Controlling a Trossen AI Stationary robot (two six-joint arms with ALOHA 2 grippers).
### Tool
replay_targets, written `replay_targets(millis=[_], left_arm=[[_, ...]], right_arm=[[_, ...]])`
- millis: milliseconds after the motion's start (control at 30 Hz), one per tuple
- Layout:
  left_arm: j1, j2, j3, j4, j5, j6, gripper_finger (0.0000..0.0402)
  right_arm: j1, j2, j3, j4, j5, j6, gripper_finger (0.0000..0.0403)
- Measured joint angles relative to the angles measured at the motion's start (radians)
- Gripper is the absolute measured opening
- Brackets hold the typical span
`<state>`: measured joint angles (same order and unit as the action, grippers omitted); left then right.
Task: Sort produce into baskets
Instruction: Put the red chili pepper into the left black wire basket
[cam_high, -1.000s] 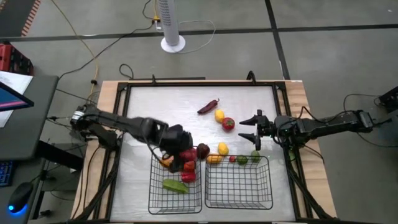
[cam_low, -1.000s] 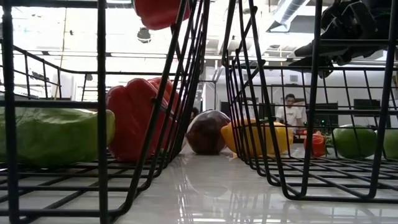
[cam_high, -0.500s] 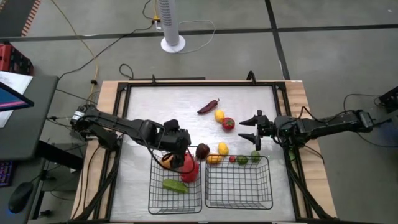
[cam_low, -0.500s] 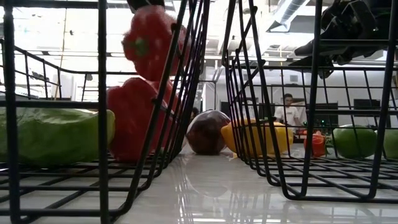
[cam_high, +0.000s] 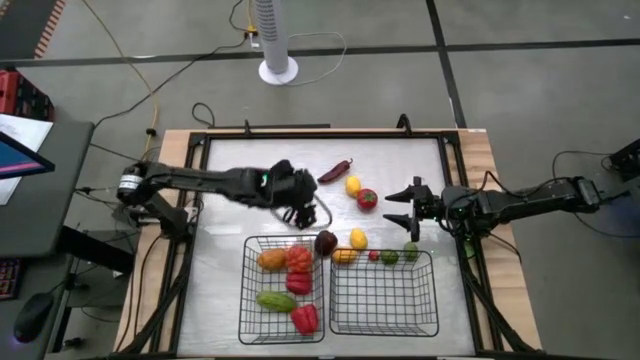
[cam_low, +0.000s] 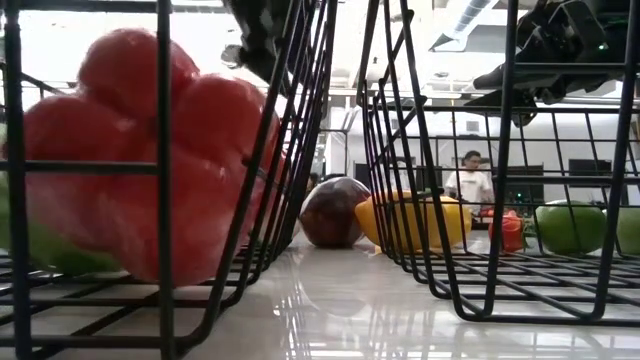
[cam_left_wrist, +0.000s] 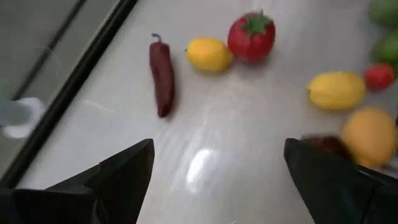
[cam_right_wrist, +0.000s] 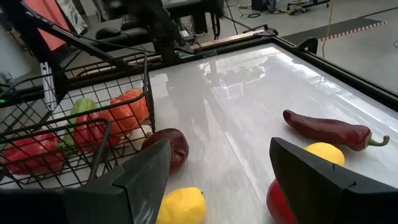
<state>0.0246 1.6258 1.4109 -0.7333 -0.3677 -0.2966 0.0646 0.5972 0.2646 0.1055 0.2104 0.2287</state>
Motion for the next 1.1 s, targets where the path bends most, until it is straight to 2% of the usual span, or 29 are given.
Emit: replay_targets(millis=[100, 200, 333, 567, 967, 1100], left_arm=[[0.107, 0.031, -0.069, 0.14, 0.147, 0.026, 0.0337], [0.19, 0.085, -0.076, 0.253, 0.262, 0.033, 0.033], [0.245, 0.176, -0.058, 0.33, 0.339, 0.076, 0.0317], [0.296, 0.32, 0.006, 0.325, 0.341, 0.119, 0.0296], [0.314, 0.472, 0.101, 0.322, 0.296, 0.141, 0.0293], [0.314, 0.517, 0.14, 0.326, 0.223, 0.139, 0.0293]], right_arm=[[0.001, 0.0, 0.0, 0.0, 0.0, 0.0, 0.0302], [0.0, 0.0, -0.005, 0.012, 0.0, -0.002, 0.0302], [-0.006, 0.0, -0.01, 0.017, 0.0, -0.024, 0.0302], [-0.009, 0.0, -0.01, 0.017, 0.0, -0.047, 0.0302], [-0.022, 0.0, -0.01, 0.029, -0.001, -0.056, 0.0302], [-0.021, 0.0, -0.01, 0.029, -0.002, -0.056, 0.0302]])
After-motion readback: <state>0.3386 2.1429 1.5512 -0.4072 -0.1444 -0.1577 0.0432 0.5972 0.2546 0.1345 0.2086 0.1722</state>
